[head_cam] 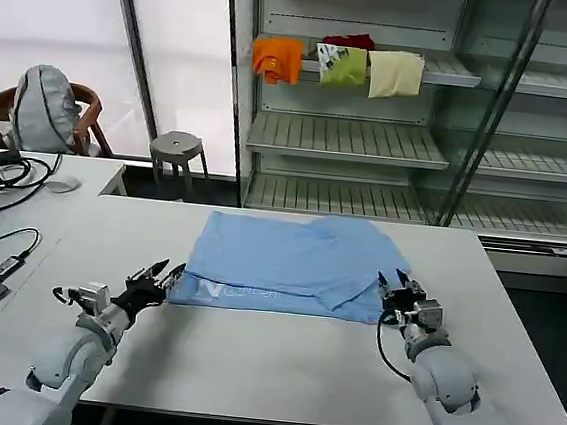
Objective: Fold and organize the clothes.
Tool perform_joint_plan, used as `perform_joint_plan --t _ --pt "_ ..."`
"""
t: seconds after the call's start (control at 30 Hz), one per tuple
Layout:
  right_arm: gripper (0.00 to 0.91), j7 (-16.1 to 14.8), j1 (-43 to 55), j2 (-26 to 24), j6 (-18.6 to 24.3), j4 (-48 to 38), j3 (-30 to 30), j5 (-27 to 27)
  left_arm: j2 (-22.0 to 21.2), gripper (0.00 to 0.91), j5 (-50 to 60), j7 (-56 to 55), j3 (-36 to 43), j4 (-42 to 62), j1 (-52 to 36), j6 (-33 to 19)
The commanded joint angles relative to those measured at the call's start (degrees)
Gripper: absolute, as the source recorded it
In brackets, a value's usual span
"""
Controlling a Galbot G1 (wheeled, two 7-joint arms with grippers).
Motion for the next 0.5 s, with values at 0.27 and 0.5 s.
perform_joint_plan --t 0.27,0.5 --pt "0.907 1.91 -12.00 -1.68 -3.29 9.54 3.56 3.52 1.80 0.907 1.51 -8.23 1.47 -7.53 7.68 9.57" --pt "0.907 3.00 -13.89 -1.46 -4.01 9.41 5.26 3.75 1.17 0.907 0.17 -10.82 2.36 -5.08 5.42 9.58"
